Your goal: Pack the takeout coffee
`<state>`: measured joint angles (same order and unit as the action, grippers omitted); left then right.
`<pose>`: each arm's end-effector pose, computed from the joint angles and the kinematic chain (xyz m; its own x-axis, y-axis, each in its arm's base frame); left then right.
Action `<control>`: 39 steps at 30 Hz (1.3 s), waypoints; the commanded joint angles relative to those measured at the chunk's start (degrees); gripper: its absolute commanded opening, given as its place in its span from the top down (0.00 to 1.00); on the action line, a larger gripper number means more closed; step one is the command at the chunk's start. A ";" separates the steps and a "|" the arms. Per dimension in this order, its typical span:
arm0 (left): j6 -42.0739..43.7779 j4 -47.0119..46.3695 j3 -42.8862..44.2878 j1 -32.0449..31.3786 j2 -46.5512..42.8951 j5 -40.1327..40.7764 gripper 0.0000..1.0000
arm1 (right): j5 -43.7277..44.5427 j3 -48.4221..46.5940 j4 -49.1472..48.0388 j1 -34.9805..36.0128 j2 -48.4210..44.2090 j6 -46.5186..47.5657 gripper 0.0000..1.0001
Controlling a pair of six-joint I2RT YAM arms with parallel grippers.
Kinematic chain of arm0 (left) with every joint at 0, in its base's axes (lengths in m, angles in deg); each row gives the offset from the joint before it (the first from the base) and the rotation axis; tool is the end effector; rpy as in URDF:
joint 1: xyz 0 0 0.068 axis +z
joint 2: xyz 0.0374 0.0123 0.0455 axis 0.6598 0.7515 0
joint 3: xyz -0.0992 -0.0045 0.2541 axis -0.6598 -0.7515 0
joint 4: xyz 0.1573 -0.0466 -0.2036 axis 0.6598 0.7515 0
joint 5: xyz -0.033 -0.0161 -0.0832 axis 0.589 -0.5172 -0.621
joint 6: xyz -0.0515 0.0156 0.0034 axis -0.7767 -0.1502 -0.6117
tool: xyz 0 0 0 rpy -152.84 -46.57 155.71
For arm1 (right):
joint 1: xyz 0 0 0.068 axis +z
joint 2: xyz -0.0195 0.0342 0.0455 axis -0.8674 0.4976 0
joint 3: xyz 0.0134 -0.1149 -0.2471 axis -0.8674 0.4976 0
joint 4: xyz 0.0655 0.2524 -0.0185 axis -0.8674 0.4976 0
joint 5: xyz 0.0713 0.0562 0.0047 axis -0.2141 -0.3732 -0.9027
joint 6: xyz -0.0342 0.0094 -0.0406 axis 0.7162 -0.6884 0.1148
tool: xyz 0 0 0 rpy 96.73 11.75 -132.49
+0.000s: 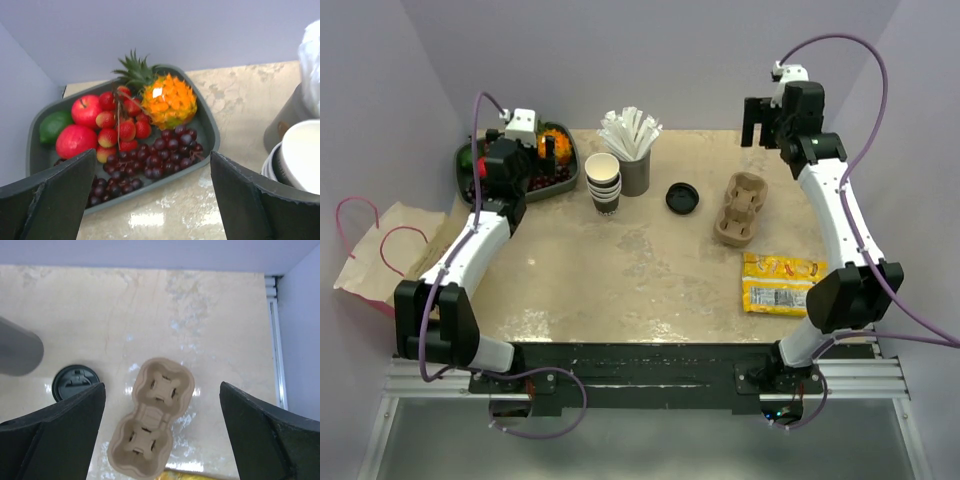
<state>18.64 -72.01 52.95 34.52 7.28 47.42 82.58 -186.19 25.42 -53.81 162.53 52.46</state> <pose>0.3365 -0.0345 0.3187 -0.1861 0.0867 -0.9787 -0.0193 0.9956 0.0919 0.3677 0.0360 0.4111 -0.4547 -0.0325 -0.8901 0.0224 0.9986 -0.0479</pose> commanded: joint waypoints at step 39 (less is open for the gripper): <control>-19.54 25.09 26.94 -0.35 19.45 -32.09 0.45 | -18.25 -2.38 0.89 11.23 -0.79 11.32 0.02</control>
<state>3.19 -46.27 81.02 34.45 27.32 16.38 63.46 -188.62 27.48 -42.60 164.54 64.22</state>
